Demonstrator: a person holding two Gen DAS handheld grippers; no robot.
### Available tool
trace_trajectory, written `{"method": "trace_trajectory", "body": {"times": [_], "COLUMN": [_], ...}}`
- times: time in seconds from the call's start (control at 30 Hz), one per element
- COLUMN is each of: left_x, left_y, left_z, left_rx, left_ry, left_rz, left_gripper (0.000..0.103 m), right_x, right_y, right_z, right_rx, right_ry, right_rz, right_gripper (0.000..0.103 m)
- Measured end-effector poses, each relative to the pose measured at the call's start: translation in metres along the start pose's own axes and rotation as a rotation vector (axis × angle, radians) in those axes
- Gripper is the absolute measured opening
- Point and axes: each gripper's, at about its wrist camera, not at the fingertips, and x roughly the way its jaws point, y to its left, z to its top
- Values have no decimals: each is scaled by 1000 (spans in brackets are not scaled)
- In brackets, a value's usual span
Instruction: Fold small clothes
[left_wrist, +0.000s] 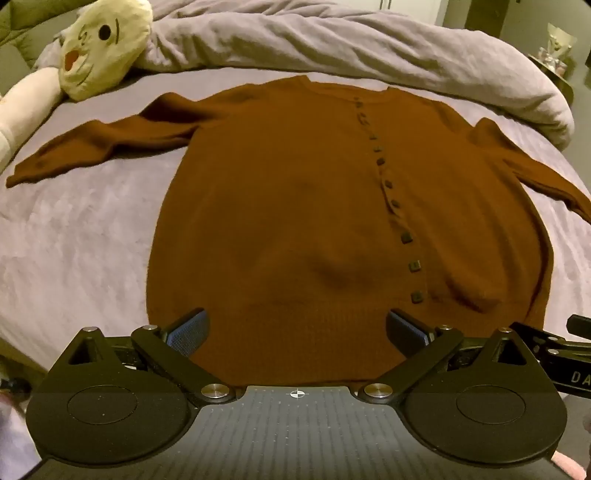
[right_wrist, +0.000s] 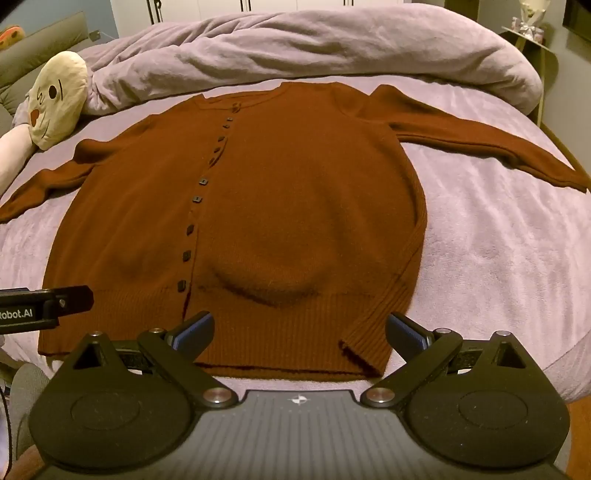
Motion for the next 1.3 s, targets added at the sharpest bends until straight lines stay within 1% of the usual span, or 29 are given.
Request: {"method": "trace_trajectory", "body": {"times": [0.27,0.33,0.4,0.57,0.77,0.8,0.83,0.87,0.93,1.03,1.07,1.3], "left_x": [-1,0,2,1,-1,-2,-2,-2,-2,-1,0,-1], "left_y": [-3,-5,-3,0,2,2,2,0,-2,-4,-5,-6], "left_z": [-1,-2,1,-1,0,0,0,0,0,-1,-2,-2], "left_rx": [-3,-10,-22,-16,-41,-47,-47,-37,-23,-3,11,12], "left_ry": [-7,2,20,-5,-19,-32,-38,-23,-23,-2,3,-7], "left_rz": [8,5,-19,2,-4,-9,-10,7,22,39,55,46], "left_gripper": [103,103,103,103,103,103,103,103,103,103,103,103], "right_x": [0,-1,-1,-4,-4,-4,-4,-4,-4,-4,-4,-3], "right_y": [-1,-1,-1,-3,-5,-5,-5,-5,-6,-7,-7,-8], "right_z": [1,0,0,-2,-2,-2,-2,-2,-2,-2,-2,-4], "right_rx": [2,2,2,8,13,13,14,15,17,21,23,29], "right_ry": [-6,-9,-12,-20,-27,-27,-27,-26,-26,-27,-28,-28], "right_rz": [2,3,1,8,11,12,11,12,13,12,11,7], "right_gripper": [99,99,99,99,99,99,99,99,99,99,99,99]}}
